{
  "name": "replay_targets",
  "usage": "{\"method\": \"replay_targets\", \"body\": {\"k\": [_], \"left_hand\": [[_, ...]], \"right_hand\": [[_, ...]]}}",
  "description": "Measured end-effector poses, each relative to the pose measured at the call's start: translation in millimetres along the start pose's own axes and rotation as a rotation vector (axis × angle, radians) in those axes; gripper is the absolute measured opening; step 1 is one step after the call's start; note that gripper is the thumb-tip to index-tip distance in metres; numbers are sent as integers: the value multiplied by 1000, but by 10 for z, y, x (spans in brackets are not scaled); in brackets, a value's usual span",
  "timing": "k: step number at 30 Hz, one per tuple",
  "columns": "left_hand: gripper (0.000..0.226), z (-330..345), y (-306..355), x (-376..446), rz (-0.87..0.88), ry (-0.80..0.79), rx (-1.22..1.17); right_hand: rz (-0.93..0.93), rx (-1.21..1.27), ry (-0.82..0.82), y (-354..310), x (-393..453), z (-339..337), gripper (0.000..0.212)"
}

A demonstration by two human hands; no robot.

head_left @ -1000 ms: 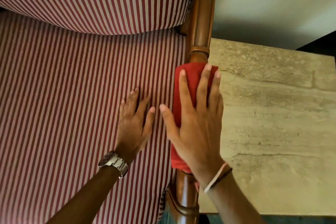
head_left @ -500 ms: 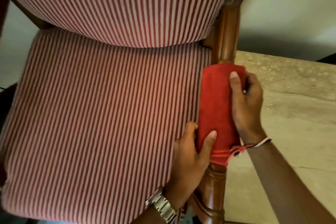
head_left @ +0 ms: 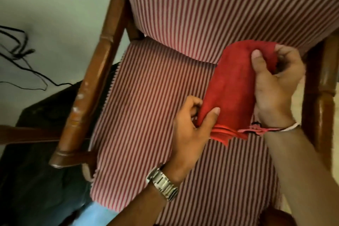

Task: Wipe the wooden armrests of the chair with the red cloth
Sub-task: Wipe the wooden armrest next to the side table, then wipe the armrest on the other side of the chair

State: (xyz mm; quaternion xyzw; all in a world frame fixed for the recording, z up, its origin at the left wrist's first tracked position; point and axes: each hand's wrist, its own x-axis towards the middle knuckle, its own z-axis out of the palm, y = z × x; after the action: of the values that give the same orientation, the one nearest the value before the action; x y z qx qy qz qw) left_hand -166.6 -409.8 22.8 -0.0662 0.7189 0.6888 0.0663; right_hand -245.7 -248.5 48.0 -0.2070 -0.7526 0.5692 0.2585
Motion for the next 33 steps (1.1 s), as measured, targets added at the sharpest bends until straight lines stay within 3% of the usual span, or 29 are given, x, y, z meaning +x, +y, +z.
{"method": "replay_targets", "body": {"k": [4,8,13,18,22,28,30,33], "left_hand": [[16,-1020,144,-23,-1,141,31],[15,-1883,215,-172,-31,298,87],[16,-2641,109,-304,-67,464,185],[22,-2938,-111,-219,-143,534,430],[43,-3016,-224,-167,-208,427,709],[61,-2852,-54,162,267,182,1080],[63,-2727,-41,412,330,32,1192],[66,-2640,-172,660,266,-178,1321]], "right_hand": [[149,239,-147,-367,-453,820,22],[237,313,-346,-636,-840,1468,27],[192,207,-528,-733,-1187,2110,29],[149,-15,-625,-516,-1387,2533,28],[110,-89,-606,-384,-1471,2650,32],[78,-62,-598,-345,-1461,2646,36],[80,-64,-588,-251,-1476,2577,37],[-146,-442,-501,162,-1614,2332,44]]}}
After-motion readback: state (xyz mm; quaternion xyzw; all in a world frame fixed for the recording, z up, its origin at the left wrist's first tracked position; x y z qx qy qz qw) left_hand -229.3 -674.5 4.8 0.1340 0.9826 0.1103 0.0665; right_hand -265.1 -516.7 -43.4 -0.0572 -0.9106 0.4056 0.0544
